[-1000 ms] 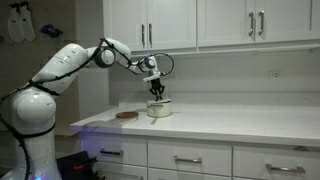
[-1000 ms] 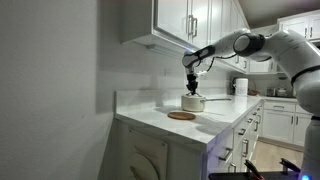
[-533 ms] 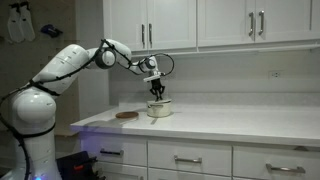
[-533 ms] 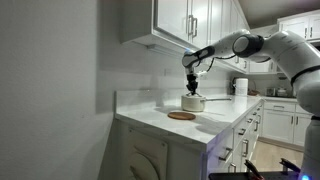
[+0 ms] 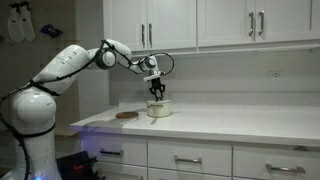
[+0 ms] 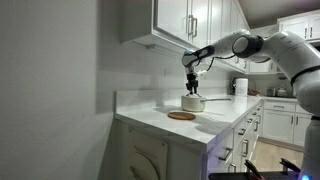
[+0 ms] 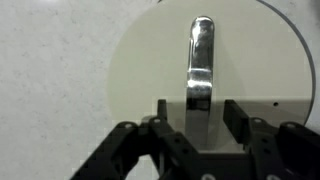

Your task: Take the lid and put it on the pot

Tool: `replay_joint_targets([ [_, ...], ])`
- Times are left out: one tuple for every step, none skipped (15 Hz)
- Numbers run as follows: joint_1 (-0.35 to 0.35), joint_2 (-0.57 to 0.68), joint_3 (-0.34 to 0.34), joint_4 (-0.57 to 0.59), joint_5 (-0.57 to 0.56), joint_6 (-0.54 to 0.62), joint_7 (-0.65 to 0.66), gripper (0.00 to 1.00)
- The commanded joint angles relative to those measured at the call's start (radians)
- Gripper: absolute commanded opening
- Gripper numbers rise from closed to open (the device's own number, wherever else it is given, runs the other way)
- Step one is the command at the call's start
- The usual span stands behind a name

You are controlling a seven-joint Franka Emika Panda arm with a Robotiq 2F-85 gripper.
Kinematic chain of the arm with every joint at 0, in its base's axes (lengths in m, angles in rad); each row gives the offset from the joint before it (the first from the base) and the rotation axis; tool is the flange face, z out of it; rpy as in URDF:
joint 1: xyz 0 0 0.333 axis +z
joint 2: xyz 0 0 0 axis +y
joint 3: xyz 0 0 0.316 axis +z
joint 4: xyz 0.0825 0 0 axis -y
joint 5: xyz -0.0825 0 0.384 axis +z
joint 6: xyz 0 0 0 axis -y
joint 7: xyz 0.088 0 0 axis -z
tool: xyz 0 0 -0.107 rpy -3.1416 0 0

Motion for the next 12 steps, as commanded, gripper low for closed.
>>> replay_joint_targets([
  [0.012, 0.010, -0.004, 0.047, -0.008, -0.043, 0.002, 0.92],
  [0.013, 0.007, -0.004, 0.044, -0.009, -0.043, 0.004, 0.99],
  [0.013, 0.005, -0.005, 0.041, -0.009, -0.043, 0.006, 1.00],
  [0.013, 0.000, -0.005, 0.037, -0.010, -0.042, 0.008, 1.00],
  [0.013, -0.003, -0.006, 0.034, -0.010, -0.043, 0.010, 1.00],
  [0.012, -0.008, -0.005, 0.030, -0.010, -0.045, 0.010, 1.00],
  [0.013, -0.011, -0.007, 0.027, -0.008, -0.053, 0.017, 1.00],
  [0.013, -0.021, -0.008, 0.017, -0.008, -0.060, 0.026, 1.00],
  [0.009, -0.031, -0.006, 0.006, -0.001, -0.071, 0.026, 1.00],
  [0.004, -0.041, -0.004, -0.005, 0.005, -0.080, 0.026, 1.00],
  [-0.001, -0.058, -0.002, -0.024, 0.009, -0.088, 0.025, 1.00],
  [-0.007, -0.073, 0.000, -0.042, 0.016, -0.105, 0.021, 1.00],
])
